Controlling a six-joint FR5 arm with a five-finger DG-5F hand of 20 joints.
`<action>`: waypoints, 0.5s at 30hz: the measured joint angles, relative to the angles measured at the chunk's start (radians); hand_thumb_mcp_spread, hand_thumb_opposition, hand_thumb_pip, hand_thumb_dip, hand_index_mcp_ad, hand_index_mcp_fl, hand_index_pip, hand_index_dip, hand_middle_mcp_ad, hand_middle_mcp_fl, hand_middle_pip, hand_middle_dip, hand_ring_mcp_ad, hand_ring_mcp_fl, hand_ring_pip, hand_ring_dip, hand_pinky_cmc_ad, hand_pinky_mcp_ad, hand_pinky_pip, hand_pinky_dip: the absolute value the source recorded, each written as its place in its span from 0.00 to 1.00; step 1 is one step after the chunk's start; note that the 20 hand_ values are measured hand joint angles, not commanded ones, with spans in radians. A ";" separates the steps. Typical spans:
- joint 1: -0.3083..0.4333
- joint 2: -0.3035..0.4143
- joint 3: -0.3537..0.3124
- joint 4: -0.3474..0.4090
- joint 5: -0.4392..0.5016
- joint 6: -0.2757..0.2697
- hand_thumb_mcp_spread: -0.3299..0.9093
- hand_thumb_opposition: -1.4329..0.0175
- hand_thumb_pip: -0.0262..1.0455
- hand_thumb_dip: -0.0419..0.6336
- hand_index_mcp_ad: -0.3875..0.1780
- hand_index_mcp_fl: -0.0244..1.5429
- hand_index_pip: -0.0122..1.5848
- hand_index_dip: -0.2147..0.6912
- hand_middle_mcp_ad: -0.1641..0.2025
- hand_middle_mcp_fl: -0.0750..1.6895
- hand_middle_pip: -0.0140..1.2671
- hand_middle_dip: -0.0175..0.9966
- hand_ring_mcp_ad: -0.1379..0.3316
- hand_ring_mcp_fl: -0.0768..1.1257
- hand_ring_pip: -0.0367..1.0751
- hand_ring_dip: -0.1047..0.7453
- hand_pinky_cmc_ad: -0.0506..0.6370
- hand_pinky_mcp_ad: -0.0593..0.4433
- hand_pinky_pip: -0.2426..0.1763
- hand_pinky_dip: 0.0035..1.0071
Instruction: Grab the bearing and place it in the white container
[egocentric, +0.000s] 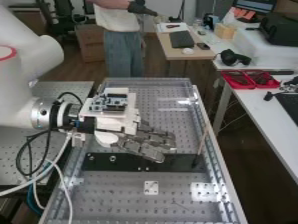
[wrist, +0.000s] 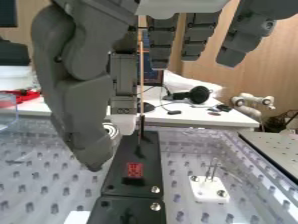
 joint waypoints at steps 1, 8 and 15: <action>0.011 0.012 -0.009 -0.002 0.018 0.003 0.72 0.35 0.41 0.48 0.48 0.30 0.79 0.56 0.60 0.06 0.13 0.15 0.53 0.06 0.12 0.12 0.58 0.58 0.37 0.14; 0.099 0.090 -0.065 -0.013 0.135 0.023 0.72 0.35 0.41 0.48 0.48 0.30 0.79 0.56 0.59 0.06 0.12 0.15 0.53 0.06 0.12 0.12 0.57 0.58 0.37 0.14; 0.214 0.162 -0.122 -0.026 0.276 0.044 0.72 0.35 0.41 0.48 0.48 0.30 0.79 0.56 0.59 0.06 0.13 0.15 0.52 0.06 0.12 0.12 0.57 0.58 0.37 0.14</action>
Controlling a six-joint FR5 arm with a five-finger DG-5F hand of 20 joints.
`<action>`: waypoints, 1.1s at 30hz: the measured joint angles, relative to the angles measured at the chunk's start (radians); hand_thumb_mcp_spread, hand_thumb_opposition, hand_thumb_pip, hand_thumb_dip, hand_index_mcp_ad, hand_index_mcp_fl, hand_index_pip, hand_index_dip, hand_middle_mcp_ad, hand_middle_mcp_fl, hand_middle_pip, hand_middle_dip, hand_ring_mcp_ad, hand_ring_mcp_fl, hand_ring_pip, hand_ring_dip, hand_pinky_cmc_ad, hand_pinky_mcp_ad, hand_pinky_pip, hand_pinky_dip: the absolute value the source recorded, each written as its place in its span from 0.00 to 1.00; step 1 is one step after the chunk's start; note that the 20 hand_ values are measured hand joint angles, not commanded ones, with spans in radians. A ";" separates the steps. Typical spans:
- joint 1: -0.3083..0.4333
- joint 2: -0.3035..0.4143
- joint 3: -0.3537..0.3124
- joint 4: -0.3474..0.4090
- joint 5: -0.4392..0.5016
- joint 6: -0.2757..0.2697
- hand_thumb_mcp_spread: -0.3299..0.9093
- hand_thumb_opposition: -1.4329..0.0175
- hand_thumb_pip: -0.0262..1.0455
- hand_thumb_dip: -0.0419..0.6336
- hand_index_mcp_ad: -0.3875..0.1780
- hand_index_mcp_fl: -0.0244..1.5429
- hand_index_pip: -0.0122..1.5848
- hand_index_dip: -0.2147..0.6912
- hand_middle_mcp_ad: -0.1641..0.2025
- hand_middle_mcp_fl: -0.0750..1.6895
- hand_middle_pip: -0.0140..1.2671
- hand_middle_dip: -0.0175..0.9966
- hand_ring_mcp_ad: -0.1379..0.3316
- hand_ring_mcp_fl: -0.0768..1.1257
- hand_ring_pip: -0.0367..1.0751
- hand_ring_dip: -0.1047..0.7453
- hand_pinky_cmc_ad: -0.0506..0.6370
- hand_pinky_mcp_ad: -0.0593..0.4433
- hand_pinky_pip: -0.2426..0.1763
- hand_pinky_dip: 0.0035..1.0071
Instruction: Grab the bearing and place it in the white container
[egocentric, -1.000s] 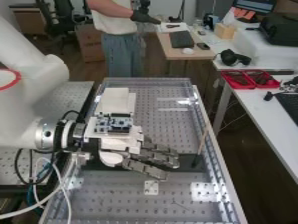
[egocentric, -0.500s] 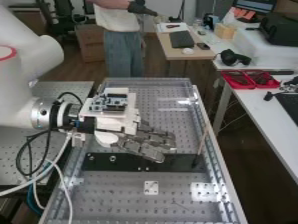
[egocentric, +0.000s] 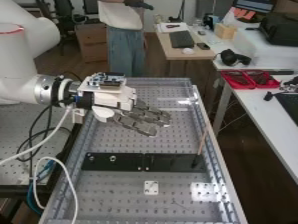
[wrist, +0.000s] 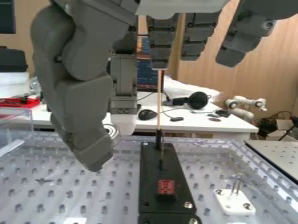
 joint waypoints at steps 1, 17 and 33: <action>0.009 0.005 -0.004 -0.001 0.011 0.001 0.72 0.35 0.41 0.48 0.48 0.30 0.79 0.57 0.59 0.06 0.13 0.15 0.53 0.06 0.12 0.12 0.57 0.58 0.37 0.14; 0.295 0.108 -0.100 -0.061 0.364 0.090 0.72 0.35 0.41 0.48 0.48 0.30 0.79 0.56 0.58 0.06 0.12 0.15 0.52 0.06 0.12 0.12 0.57 0.58 0.37 0.14; 0.521 0.147 -0.162 -0.089 0.607 0.197 0.72 0.35 0.41 0.48 0.48 0.30 0.79 0.56 0.58 0.08 0.13 0.15 0.52 0.06 0.11 0.12 0.57 0.58 0.37 0.14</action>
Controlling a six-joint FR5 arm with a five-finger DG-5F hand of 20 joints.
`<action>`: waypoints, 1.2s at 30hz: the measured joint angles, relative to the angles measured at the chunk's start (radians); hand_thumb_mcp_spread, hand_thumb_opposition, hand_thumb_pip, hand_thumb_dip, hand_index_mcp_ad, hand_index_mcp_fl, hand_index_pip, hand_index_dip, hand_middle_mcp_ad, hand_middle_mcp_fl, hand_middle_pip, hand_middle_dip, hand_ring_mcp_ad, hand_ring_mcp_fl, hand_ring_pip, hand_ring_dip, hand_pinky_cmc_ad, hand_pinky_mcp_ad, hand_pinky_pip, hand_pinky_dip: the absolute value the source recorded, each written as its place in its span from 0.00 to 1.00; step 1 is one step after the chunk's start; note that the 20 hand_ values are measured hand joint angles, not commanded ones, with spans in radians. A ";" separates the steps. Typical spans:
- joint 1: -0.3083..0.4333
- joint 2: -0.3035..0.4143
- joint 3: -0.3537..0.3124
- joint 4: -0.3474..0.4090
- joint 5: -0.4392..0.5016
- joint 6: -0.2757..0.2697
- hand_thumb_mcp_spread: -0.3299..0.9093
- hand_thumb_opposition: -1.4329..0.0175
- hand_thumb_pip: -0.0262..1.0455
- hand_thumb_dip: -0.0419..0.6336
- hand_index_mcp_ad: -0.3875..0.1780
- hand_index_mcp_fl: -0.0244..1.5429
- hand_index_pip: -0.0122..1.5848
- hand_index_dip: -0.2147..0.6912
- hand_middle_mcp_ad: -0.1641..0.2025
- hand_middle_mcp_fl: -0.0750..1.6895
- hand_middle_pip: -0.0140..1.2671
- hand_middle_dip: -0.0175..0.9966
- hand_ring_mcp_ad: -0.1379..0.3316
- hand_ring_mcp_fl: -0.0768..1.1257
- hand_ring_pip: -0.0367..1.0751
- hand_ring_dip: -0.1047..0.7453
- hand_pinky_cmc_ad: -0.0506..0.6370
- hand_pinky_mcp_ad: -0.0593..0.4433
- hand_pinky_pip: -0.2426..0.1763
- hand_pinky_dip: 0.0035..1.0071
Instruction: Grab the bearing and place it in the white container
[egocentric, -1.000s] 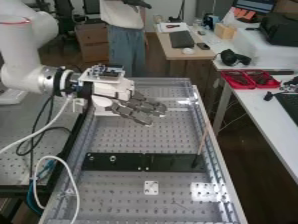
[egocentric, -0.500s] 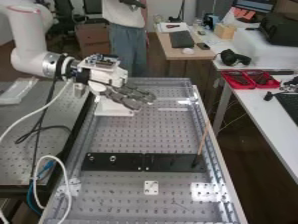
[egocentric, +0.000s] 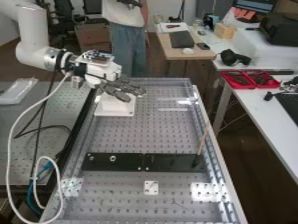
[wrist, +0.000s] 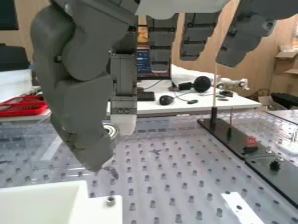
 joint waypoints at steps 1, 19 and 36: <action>0.008 0.001 -0.002 0.000 0.009 0.004 0.72 0.35 0.41 0.48 0.48 0.30 0.79 0.56 0.59 0.08 0.13 0.15 0.52 0.06 0.11 0.12 0.57 0.58 0.37 0.14; 0.105 0.047 -0.047 0.034 -0.020 -0.016 0.72 0.35 0.41 0.48 0.48 0.30 0.79 0.56 0.59 0.08 0.13 0.15 0.52 0.06 0.13 0.12 0.56 0.58 0.37 0.14; 0.190 0.047 -0.103 0.074 0.009 -0.012 0.72 0.35 0.41 0.48 0.48 0.30 0.79 0.57 0.58 0.10 0.13 0.15 0.52 0.06 0.13 0.12 0.56 0.58 0.37 0.14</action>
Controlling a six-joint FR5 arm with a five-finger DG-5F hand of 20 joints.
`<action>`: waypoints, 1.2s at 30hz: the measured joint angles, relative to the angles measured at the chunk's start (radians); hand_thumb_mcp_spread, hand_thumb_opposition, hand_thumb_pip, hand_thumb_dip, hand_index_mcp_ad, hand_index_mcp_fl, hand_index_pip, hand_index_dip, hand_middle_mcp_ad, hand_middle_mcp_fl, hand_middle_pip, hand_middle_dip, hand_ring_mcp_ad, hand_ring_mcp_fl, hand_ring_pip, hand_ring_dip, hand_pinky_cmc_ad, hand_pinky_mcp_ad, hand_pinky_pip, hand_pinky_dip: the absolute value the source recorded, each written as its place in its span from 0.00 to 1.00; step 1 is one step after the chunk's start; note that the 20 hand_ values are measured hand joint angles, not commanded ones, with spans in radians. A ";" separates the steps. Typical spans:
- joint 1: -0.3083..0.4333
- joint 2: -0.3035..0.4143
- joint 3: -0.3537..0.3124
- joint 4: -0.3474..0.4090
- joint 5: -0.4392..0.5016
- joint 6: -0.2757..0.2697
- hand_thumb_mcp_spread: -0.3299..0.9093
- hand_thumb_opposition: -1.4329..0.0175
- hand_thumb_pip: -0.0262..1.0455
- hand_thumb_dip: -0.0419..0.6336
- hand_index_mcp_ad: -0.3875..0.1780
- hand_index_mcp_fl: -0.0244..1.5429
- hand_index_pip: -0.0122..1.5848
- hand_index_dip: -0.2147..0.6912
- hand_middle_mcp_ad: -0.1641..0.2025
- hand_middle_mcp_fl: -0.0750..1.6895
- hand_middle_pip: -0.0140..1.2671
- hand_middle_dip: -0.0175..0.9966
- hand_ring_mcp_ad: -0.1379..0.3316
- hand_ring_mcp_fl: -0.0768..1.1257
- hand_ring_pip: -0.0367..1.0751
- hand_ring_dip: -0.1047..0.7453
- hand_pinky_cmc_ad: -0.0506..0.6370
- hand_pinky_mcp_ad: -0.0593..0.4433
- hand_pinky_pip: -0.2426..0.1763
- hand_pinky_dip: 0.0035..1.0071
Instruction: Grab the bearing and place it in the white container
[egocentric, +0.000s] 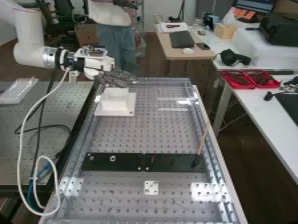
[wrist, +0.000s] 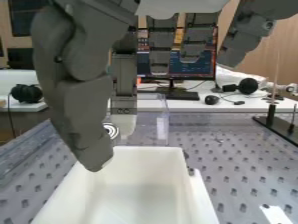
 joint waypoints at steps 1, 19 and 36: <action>-0.002 -0.002 0.000 0.002 -0.001 0.000 0.72 0.35 0.41 0.48 0.48 0.30 0.79 0.56 0.59 0.10 0.13 0.15 0.52 0.06 0.13 0.12 0.56 0.58 0.37 0.14; -0.099 -0.109 0.035 0.021 -0.047 0.039 0.72 0.35 0.41 0.48 0.48 0.30 0.79 0.56 0.60 0.10 0.13 0.16 0.52 0.06 0.12 0.13 0.55 0.58 0.37 0.14; -0.128 -0.071 0.041 -0.045 -0.072 0.077 0.62 0.42 0.53 0.48 0.39 0.07 0.60 0.59 0.60 0.05 0.12 0.16 0.52 0.06 0.12 0.13 0.55 0.58 0.36 0.14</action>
